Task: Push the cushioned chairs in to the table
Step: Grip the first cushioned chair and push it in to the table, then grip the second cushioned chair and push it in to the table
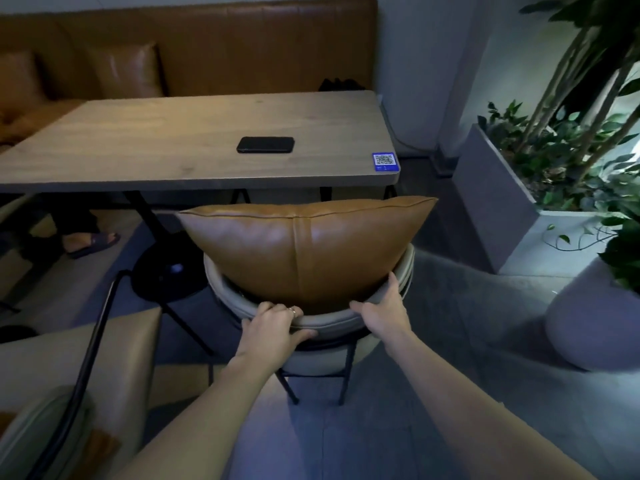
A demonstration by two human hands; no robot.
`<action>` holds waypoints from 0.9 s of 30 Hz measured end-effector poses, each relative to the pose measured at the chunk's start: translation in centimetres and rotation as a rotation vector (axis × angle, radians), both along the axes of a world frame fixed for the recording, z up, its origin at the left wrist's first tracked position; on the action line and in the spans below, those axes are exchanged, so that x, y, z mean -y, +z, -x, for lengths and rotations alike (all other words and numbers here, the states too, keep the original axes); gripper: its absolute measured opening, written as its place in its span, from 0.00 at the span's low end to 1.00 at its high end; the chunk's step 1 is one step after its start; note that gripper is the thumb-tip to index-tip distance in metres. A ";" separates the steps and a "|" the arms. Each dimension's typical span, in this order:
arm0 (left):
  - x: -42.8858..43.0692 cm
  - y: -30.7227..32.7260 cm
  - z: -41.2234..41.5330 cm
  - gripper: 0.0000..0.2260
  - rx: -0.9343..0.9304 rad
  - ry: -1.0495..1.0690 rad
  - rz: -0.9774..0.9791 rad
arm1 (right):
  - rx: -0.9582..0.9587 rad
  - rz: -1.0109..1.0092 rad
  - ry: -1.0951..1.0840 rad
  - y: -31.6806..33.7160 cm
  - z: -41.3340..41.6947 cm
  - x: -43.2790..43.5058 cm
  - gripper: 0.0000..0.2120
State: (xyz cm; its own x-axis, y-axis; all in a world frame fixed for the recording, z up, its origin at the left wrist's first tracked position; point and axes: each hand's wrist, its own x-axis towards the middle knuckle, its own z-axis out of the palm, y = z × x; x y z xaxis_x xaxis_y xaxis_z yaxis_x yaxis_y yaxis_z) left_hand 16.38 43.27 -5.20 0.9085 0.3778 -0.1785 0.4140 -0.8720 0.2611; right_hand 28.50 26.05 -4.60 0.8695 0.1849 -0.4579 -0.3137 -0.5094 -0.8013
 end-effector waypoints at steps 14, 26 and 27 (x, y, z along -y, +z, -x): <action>-2.7 2.7 1.5 0.27 -0.014 -0.112 -0.025 | 0.053 0.433 0.148 3.4 2.9 -2.6 0.36; -17.3 16.0 10.2 0.23 0.317 -0.020 -0.282 | 0.702 0.716 0.504 17.1 11.7 -15.2 0.29; -18.6 17.2 11.5 0.24 0.323 0.003 -0.303 | 0.765 0.711 0.520 18.1 12.8 -16.4 0.30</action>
